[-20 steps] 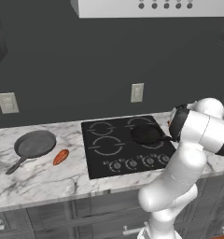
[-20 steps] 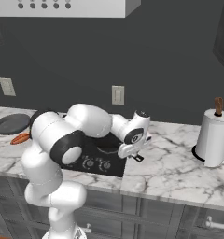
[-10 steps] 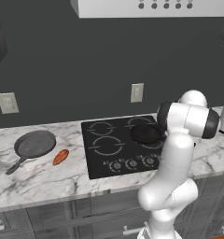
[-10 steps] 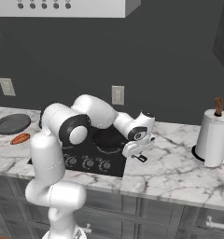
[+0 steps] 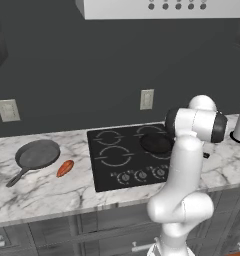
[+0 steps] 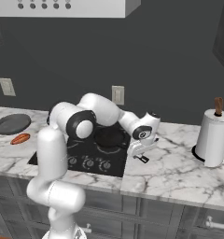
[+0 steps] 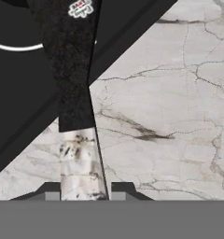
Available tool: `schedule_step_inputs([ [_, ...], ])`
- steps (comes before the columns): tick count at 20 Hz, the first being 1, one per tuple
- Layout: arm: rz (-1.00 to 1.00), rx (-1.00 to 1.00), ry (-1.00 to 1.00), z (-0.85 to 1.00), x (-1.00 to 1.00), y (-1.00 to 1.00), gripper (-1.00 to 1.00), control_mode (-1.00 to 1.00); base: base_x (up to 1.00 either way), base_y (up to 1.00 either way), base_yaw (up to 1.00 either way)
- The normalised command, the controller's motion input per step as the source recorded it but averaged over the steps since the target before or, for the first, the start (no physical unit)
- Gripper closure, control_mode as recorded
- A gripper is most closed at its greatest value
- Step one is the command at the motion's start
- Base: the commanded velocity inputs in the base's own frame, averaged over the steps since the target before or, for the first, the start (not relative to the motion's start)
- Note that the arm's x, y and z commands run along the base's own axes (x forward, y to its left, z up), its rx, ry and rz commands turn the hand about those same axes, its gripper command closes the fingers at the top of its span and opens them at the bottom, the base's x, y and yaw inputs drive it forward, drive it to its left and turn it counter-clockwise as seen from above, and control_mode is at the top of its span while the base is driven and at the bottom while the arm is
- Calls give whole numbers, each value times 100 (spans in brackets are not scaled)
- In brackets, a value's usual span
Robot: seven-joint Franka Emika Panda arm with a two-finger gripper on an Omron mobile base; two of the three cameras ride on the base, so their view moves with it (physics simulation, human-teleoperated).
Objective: Place both pans onto different burners. Then place the sweet potato and the chicken drumstick on different pans.
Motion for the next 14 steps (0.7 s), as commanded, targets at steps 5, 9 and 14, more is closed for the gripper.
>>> schedule_step_inputs([
  [5,0,0,1,-38,-1,-5,100,-100,0,0,0],
  [9,0,0,0,-40,-28,0,100,-100,0,0,0],
  [14,0,0,0,-39,-44,-5,100,-100,0,0,0],
])
